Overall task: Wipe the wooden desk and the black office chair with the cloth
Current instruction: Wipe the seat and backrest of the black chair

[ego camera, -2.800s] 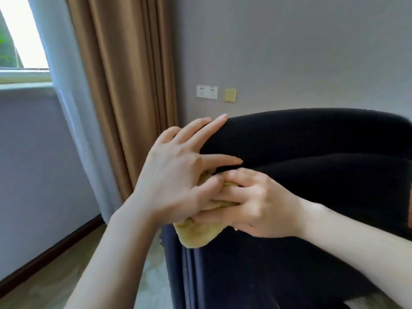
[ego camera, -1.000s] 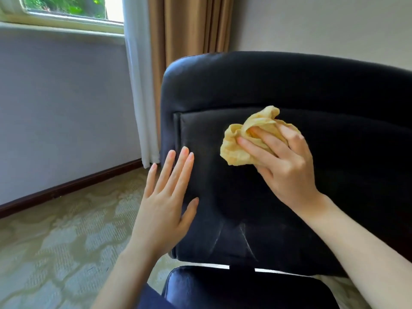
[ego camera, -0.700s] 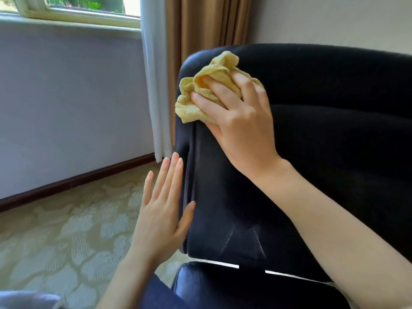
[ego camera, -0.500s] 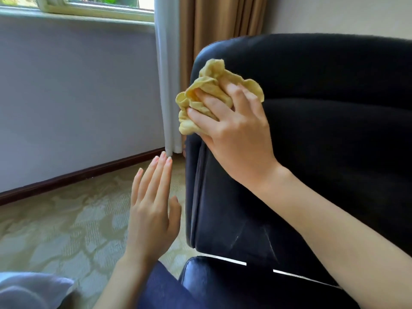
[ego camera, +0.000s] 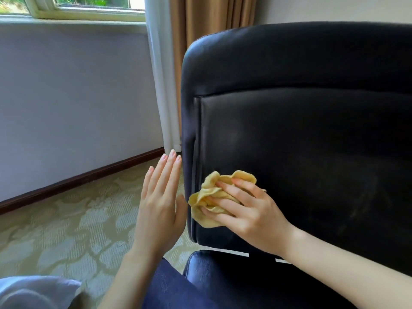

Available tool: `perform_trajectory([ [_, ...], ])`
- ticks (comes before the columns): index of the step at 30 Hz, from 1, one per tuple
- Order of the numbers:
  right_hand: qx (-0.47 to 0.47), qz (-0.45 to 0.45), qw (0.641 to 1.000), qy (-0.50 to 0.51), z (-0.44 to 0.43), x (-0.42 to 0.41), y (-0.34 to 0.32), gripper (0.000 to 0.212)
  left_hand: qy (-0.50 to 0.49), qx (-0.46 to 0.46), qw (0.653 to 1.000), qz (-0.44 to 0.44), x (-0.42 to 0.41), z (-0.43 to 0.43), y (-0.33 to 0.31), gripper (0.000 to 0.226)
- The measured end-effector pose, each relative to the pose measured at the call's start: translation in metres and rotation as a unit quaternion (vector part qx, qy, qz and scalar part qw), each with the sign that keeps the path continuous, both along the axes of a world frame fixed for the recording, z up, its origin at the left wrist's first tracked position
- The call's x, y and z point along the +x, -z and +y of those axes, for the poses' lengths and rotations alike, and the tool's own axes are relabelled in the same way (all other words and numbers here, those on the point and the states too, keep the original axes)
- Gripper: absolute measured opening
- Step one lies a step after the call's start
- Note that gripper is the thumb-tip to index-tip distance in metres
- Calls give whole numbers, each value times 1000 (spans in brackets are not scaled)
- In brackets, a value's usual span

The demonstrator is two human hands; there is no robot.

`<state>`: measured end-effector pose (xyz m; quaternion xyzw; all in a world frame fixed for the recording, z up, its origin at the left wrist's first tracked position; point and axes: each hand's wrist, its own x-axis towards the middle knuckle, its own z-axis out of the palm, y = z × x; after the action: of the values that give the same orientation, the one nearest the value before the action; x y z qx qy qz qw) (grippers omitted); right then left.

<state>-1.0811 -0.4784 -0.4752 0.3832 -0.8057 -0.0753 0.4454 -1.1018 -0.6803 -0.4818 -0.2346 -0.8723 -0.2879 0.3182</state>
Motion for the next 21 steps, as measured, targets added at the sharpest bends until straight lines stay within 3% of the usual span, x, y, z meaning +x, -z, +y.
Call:
perform_trajectory([
  [4,19,6,1000,-14,37,6,-6,25,16,-4,1000,-2,0,4,2,71],
  [9,-39,62,997,30,43,-8,-43,30,18,0,1000,-14,0,1,7,69],
  [13,-94,104,988,61,21,-31,-84,24,10,10,1000,-20,-2,-3,10,69],
  [21,-127,75,983,106,-49,-63,-109,20,-24,51,998,-39,-4,-17,13,67],
])
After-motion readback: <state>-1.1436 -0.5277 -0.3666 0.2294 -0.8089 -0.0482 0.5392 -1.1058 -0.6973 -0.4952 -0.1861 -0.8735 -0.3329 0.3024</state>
